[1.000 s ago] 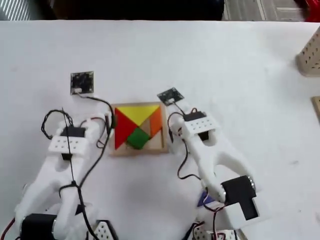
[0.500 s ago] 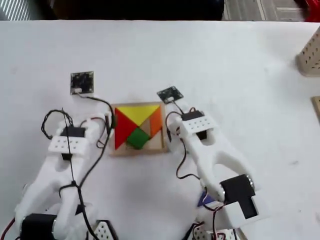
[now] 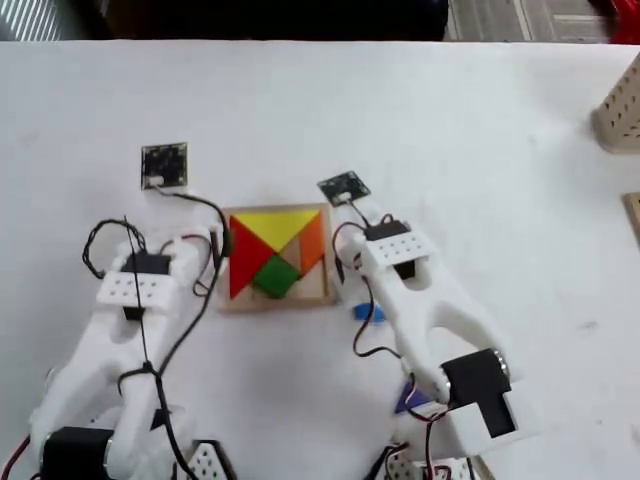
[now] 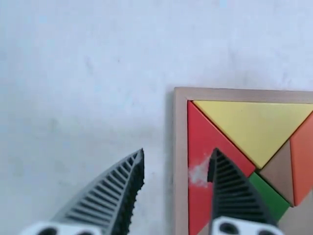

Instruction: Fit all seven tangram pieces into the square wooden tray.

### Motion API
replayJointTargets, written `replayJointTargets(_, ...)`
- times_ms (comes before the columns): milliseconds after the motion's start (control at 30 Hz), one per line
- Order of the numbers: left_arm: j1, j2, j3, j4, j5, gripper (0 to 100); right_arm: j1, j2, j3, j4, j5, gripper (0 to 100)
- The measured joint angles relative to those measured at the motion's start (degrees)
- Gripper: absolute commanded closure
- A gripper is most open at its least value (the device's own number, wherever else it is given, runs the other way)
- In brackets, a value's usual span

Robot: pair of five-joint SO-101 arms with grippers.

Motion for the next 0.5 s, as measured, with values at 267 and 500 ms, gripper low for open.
replayJointTargets(267, 0.00, 0.00, 0.00, 0.00, 0.00, 78, 0.00, 0.00, -0.09, 0.00, 0.00, 96.9)
replayJointTargets(500, 0.00, 0.00, 0.00, 0.00, 0.00, 78, 0.00, 0.00, -7.12, 10.02, 1.93, 78.4)
